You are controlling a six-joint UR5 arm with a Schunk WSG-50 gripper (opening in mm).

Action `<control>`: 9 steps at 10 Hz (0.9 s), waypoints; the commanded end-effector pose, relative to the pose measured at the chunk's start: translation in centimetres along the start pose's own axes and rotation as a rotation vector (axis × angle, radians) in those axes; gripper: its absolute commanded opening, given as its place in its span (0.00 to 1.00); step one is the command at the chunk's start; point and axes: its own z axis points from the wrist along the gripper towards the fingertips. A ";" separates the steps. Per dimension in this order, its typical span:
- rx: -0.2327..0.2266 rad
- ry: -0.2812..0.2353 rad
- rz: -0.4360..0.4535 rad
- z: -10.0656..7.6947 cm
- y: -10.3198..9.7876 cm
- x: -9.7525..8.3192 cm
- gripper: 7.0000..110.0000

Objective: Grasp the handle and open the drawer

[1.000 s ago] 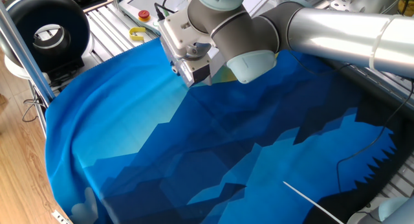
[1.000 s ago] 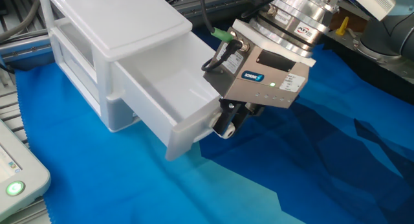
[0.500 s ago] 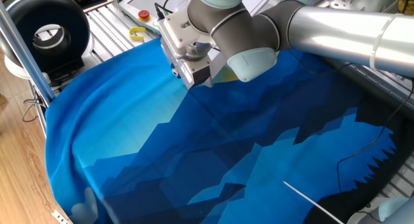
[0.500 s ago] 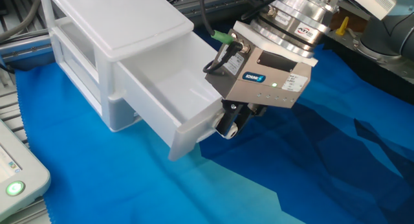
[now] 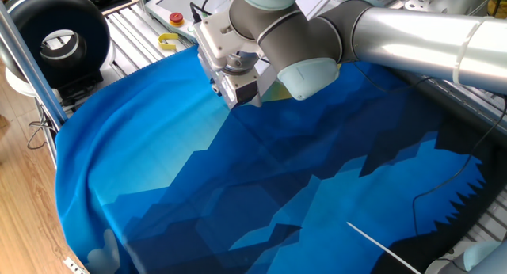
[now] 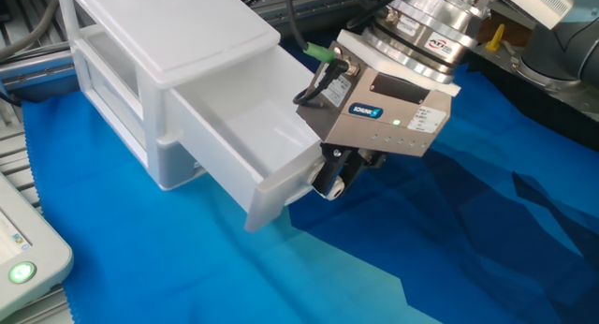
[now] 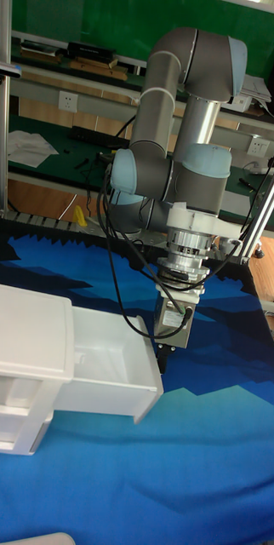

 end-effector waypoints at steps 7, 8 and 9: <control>-0.040 -0.050 0.073 -0.1 0.8 -1.1 0.00; -0.041 -0.051 0.075 -0.1 0.9 -1.1 0.00; -0.041 -0.051 0.074 -0.1 0.9 -1.1 0.00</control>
